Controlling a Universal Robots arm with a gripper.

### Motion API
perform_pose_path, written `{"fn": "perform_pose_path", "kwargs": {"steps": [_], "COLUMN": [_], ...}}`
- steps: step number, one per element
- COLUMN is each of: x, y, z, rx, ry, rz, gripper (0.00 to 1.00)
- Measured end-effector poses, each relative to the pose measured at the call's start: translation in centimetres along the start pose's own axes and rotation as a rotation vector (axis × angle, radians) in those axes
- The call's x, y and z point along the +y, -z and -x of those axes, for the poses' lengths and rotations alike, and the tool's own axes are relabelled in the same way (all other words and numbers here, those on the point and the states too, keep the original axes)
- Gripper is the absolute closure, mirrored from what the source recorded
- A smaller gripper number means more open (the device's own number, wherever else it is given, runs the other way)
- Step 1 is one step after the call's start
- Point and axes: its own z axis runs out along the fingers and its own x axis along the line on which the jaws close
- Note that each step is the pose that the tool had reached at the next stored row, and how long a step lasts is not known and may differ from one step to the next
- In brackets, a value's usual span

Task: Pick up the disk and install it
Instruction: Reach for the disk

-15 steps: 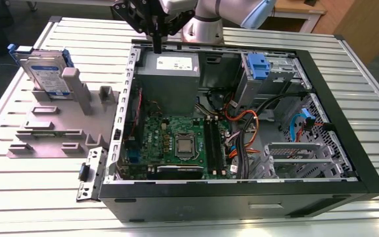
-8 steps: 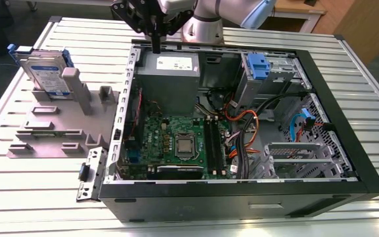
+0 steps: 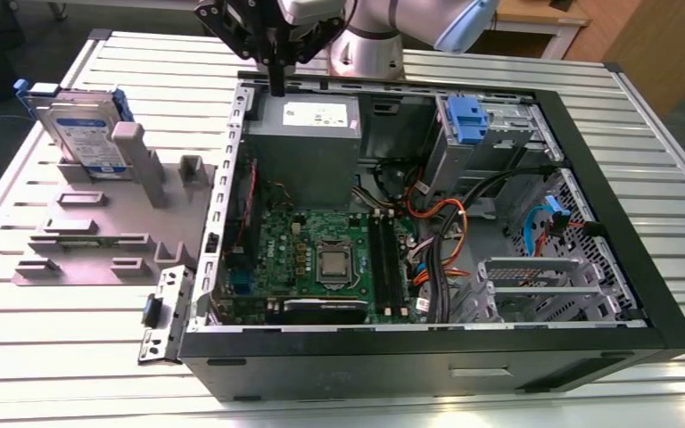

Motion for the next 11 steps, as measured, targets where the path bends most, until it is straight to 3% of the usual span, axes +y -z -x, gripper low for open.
{"fn": "perform_pose_path", "kwargs": {"steps": [11], "x": [-0.03], "y": [0.01], "z": [-0.48], "rx": [0.0], "ry": [0.0], "rz": [0.0001], "gripper": [0.89]}}
